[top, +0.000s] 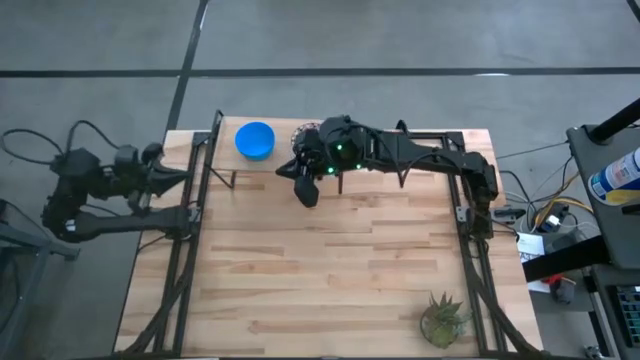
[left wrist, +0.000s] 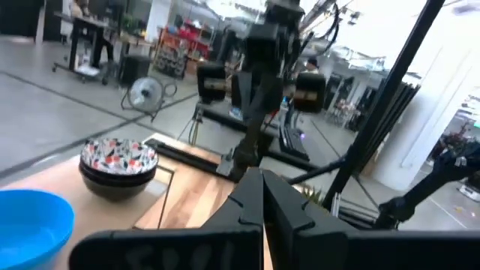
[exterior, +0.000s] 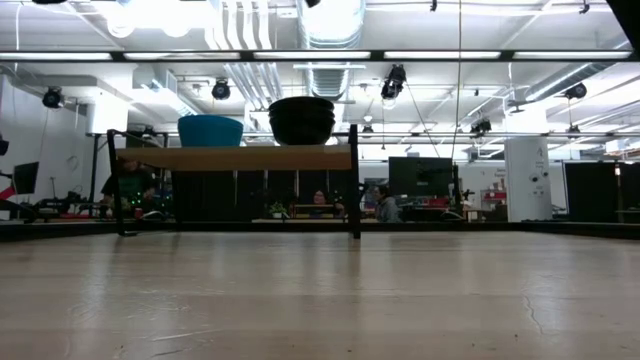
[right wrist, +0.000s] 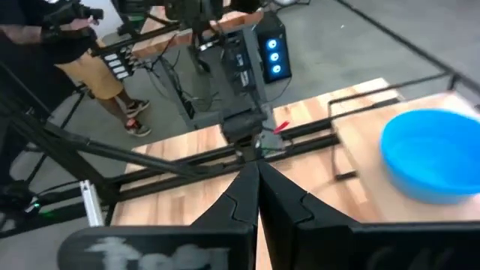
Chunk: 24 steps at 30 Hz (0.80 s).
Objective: Pick & Place Mini bowls
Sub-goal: Return to Home Position
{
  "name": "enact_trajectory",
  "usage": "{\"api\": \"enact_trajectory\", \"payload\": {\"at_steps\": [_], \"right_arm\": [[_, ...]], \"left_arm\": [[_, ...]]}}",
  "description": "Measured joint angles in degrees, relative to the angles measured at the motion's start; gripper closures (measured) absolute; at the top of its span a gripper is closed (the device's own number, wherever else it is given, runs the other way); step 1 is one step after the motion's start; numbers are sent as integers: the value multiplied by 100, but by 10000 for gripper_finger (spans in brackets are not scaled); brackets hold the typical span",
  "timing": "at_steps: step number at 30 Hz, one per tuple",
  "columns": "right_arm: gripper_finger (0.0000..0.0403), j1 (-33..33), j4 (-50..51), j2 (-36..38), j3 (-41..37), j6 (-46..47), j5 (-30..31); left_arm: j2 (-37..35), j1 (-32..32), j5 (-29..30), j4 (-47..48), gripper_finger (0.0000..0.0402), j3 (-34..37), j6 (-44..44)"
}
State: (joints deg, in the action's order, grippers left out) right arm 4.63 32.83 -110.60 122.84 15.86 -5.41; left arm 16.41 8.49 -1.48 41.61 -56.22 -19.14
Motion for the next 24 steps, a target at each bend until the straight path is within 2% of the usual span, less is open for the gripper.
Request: {"api": "enact_trajectory", "payload": {"at_steps": [6, 11, 14, 19, 24], "right_arm": [[394, -180, -1420, 348, -1157, 313, -84], [394, -187, -2355, 1056, -2618, 678, 60], [394, -249, -2773, 1576, -3446, 679, 462], [394, -391, -2787, 2623, -4592, 502, 1133], [394, -626, -2866, 3568, -5767, 744, 2294]], "left_arm": [[-582, 2, -11, -421, 401, 539, -21], [-924, 2, -21, -325, 401, 898, -123], [-1038, 1, -14, -239, 401, 1027, -433], [-1060, 2, -39, 60, 401, 1238, -500], [-1133, 2, -42, 235, 401, 1341, -324]]}}
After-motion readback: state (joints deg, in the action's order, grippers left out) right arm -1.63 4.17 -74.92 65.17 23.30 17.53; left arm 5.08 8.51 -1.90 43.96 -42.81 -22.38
